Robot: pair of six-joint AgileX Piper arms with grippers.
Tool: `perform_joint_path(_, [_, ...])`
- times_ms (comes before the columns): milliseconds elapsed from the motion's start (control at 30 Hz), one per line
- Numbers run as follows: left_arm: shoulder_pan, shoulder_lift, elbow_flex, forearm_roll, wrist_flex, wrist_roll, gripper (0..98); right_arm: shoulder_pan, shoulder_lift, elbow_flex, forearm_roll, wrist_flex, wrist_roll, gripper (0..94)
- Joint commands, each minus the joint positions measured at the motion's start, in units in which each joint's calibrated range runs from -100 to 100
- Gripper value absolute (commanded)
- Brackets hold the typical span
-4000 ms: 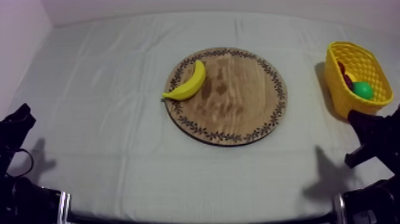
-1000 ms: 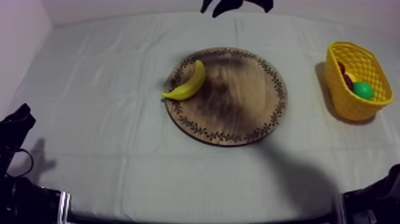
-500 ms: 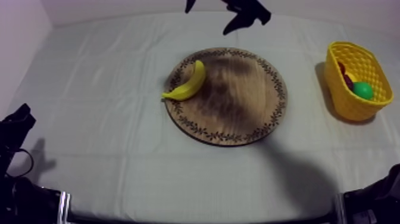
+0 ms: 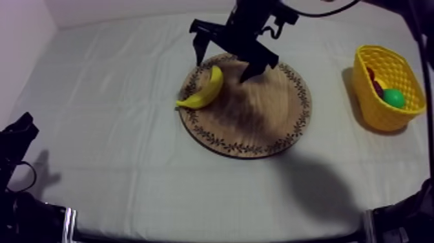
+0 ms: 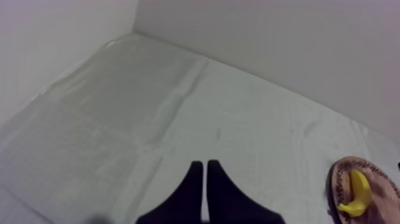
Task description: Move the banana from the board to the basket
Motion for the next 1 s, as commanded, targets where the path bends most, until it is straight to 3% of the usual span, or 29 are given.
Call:
perform_joint_path(0, [0.0,0.0,0.0,-0.01,0.0,0.0,0.1,-0.1,2.7,-0.8,0.0,0.3,0.0,67.5])
perform_joint_path(533, [0.0,0.0,0.0,-0.01,0.0,0.0,0.1,-0.9,19.2,-13.8,-0.1,-0.6,-1.1,67.2])
perform_joint_path(833, [0.0,0.0,0.0,-0.01,0.0,0.0,0.1,-0.6,23.7,-19.4,1.1,-0.3,-2.1,60.8])
perform_joint_path(967, [0.0,0.0,0.0,-0.01,0.0,0.0,0.1,-0.5,24.3,-20.0,1.6,-0.3,-2.4,50.1])
